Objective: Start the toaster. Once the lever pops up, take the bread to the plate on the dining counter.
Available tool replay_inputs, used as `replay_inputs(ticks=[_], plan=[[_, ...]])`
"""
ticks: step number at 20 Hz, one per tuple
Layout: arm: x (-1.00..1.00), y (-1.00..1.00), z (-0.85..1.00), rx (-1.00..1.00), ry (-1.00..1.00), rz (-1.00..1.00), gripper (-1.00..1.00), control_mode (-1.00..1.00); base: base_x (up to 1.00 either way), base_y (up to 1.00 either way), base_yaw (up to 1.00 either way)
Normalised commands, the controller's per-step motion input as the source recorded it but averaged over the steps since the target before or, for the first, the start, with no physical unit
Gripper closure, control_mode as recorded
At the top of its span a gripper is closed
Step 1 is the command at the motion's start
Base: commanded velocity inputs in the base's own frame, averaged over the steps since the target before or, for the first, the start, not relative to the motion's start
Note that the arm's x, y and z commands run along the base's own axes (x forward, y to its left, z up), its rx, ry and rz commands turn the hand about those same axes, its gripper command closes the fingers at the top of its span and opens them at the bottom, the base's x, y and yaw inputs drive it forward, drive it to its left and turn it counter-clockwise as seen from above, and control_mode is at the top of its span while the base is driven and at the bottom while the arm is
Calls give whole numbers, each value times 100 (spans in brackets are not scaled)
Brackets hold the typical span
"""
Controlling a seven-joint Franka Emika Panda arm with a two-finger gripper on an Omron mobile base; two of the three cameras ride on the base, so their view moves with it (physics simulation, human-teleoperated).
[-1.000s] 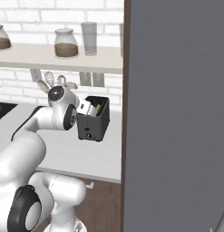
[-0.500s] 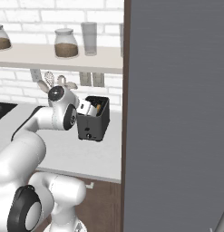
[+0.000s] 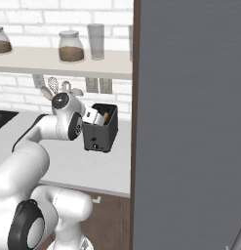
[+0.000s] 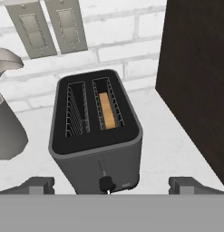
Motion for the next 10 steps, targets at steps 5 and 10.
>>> replay_inputs(ticks=[5, 10], plan=[[0, 0, 0, 0, 0, 0, -100, -100, 0, 0, 0], [0, 0, 0, 0, 0, 0, -100, -100, 0, 0, 0]])
